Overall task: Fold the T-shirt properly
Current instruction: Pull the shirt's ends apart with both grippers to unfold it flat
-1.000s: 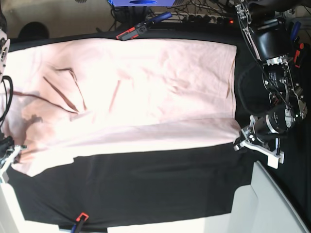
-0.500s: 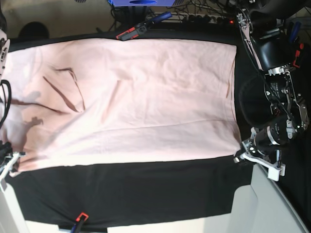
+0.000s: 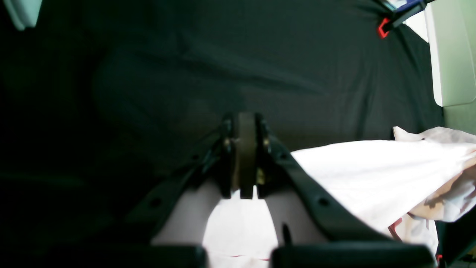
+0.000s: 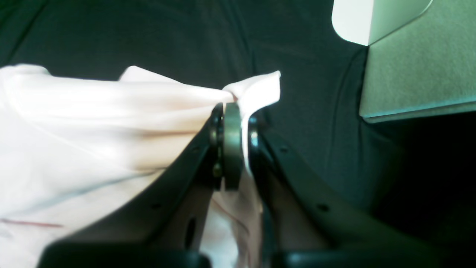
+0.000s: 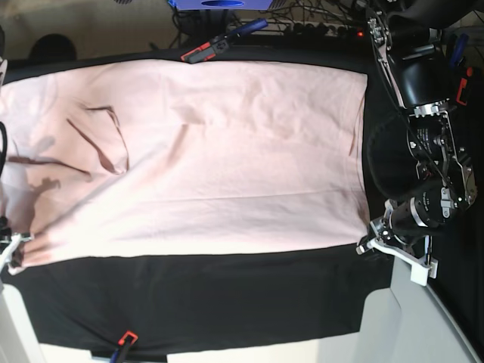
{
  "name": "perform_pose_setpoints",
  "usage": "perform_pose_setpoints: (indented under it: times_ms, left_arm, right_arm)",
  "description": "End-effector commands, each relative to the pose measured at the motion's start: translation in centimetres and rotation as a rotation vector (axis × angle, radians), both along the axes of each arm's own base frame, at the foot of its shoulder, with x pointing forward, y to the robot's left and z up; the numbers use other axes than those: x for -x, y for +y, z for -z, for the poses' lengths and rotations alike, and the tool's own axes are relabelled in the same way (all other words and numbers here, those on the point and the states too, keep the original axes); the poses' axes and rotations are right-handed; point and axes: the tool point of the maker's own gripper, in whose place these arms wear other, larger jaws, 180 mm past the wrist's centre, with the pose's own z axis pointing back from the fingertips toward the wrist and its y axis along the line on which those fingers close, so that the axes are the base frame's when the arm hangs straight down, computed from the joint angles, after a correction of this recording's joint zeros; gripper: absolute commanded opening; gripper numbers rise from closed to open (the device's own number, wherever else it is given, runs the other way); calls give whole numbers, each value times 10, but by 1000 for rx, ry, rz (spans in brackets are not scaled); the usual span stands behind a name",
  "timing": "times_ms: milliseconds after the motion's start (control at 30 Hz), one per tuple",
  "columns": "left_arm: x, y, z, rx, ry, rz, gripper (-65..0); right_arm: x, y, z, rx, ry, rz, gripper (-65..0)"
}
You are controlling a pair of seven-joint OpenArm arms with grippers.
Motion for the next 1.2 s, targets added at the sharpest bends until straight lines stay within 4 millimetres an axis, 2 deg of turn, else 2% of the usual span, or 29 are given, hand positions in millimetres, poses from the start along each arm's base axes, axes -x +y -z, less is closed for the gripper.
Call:
perform_pose_setpoints:
  times_ms: [0,67,267,600,733,833,1067,1167]
  left_arm:
    - [-10,4,-21,-8,-65,-4,-650]
    - [-10,4,-21,-8,-63,-3,-650]
    - [-10,4,-22,-10,-67,-2,-650]
    - [-3,5,-13,-11,-46,-4,-650]
    - [-3,5,-13,-11,-46,-4,-650]
    - [-3,5,-13,-12,-46,-3,-650]
    - [-4,2,-31,-33,-94,8,-650]
    - [-4,2,-31,-32,-93,9,-650]
  right_arm:
    - [-14,-19,-32,34,-80,19,-650]
    - [-13,-19,-31,41,-70,13,-650]
    - [-9,1,-11,131,22,-114,-650]
    - [-22,8,-25,126,-35,-134,-650]
    - [-21,25,-13,159,7,-204,-650]
    - [-20,29,-9,164,17,-220,-650]
    - [-25,35,-15,153,-29,-239,-650]
    - [-25,35,-16,152,-32,-240,-650]
